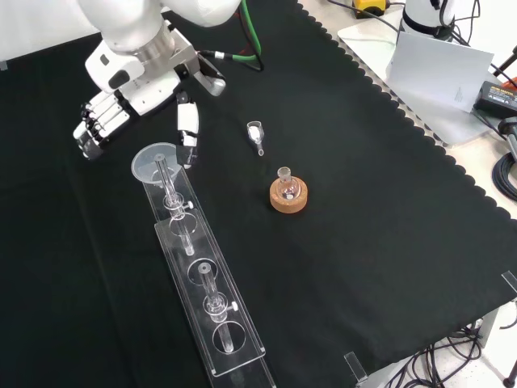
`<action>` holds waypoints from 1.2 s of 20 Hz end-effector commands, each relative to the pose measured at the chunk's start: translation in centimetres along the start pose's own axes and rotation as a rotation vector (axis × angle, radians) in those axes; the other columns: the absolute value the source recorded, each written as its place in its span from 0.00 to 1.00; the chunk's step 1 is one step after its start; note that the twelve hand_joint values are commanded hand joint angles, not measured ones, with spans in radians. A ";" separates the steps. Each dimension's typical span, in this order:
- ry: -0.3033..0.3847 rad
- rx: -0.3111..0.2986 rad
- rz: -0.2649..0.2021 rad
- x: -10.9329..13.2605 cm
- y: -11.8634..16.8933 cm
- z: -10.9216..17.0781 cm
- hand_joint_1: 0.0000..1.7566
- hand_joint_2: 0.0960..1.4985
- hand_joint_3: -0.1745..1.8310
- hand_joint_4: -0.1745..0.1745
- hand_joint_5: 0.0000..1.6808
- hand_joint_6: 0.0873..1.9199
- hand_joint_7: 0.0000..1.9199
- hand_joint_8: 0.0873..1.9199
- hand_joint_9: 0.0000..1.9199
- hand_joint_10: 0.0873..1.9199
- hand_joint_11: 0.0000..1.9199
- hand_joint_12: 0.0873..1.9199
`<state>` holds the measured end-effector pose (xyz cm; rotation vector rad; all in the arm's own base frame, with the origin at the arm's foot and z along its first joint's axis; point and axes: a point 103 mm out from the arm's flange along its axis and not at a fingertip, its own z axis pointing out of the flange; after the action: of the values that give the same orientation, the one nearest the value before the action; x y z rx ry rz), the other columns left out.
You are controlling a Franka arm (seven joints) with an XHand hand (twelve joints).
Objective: Pick up the funnel from the transparent funnel stand.
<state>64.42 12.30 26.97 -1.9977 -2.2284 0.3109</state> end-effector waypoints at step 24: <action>0.149 0.067 -0.197 -3.1 -1.4 4.5 0.23 0.41 0.09 0.47 0.00 0.00 0.03 0.26 0.00 0.27 0.00 0.52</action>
<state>62.35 13.19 23.65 -1.9023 -2.2105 0.4173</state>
